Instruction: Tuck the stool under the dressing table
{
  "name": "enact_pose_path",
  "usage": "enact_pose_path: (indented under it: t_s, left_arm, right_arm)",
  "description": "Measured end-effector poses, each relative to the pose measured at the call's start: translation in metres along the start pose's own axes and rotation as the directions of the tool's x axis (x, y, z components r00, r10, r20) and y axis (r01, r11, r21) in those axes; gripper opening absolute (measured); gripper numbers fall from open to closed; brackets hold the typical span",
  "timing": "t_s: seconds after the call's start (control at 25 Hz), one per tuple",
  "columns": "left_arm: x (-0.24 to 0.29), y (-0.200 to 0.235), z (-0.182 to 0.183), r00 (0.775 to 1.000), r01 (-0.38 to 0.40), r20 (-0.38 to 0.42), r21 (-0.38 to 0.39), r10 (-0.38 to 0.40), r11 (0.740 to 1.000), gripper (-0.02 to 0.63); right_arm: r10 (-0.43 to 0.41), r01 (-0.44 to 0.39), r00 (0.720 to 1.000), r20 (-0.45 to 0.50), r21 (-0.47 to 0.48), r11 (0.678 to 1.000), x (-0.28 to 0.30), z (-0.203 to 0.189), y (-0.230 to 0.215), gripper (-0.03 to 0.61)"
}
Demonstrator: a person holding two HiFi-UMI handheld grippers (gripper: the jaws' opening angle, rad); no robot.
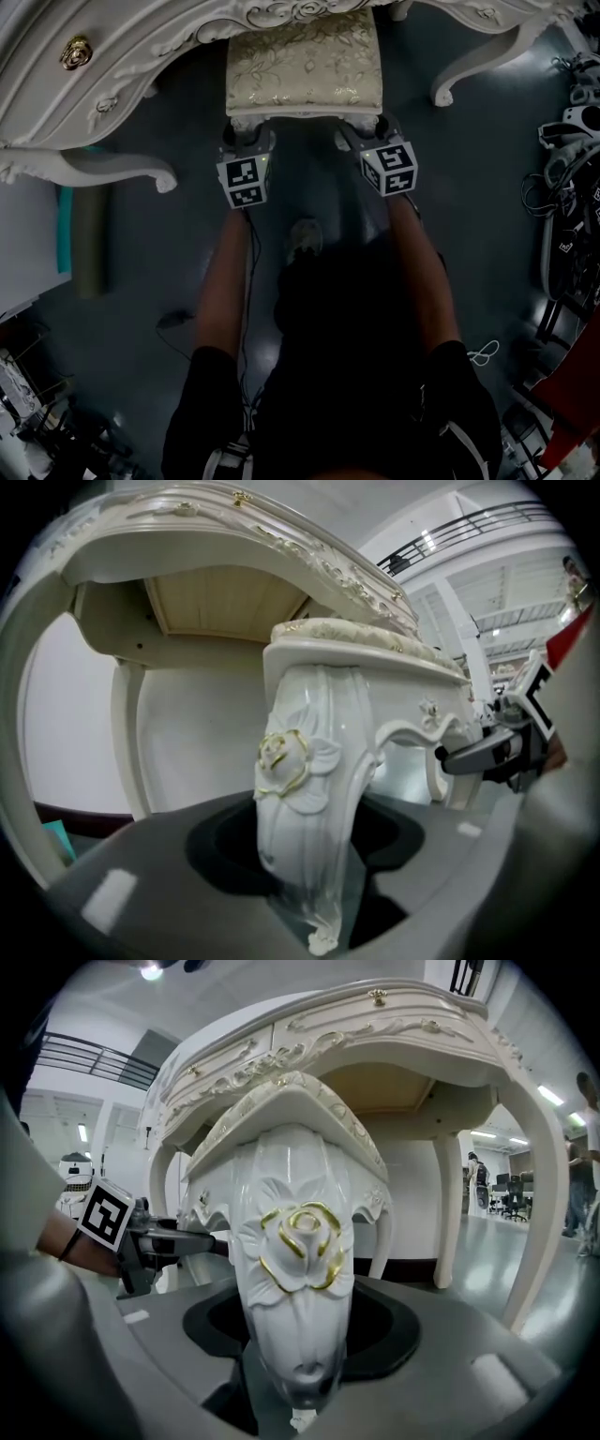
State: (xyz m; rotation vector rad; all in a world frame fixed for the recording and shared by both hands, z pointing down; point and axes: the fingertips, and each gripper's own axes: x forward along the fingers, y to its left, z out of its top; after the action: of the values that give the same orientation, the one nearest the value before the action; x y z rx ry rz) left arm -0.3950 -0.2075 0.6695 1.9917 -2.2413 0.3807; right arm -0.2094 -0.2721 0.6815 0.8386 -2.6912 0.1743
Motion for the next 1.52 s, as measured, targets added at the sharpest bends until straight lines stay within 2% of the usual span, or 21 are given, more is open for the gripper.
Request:
enact_pose_path:
  t_s: [0.72, 1.04, 1.4, 1.52]
  left_arm:
    - [0.046, 0.013, 0.005, 1.000, -0.004, 0.005, -0.005, 0.004, 1.000, 0.247]
    - [0.050, 0.013, 0.009, 1.000, -0.002, 0.017, -0.005, 0.002, 1.000, 0.247]
    - [0.048, 0.013, 0.008, 1.000, -0.010, 0.001, -0.003, 0.010, 1.000, 0.249]
    - [0.048, 0.012, 0.007, 1.000, -0.012, 0.001, -0.004, 0.012, 1.000, 0.250]
  right_arm:
    - [-0.006, 0.006, 1.000, 0.021, 0.004, 1.000, 0.039, 0.012, -0.027, 0.249]
    - [0.000, 0.000, 1.000, 0.029, 0.001, 1.000, 0.043, 0.014, -0.030, 0.249]
    - [-0.005, 0.005, 1.000, 0.006, 0.038, 0.999, 0.044, 0.012, -0.029, 0.271]
    - [-0.004, 0.005, 1.000, -0.020, 0.040, 0.999, 0.042, 0.005, -0.028, 0.308]
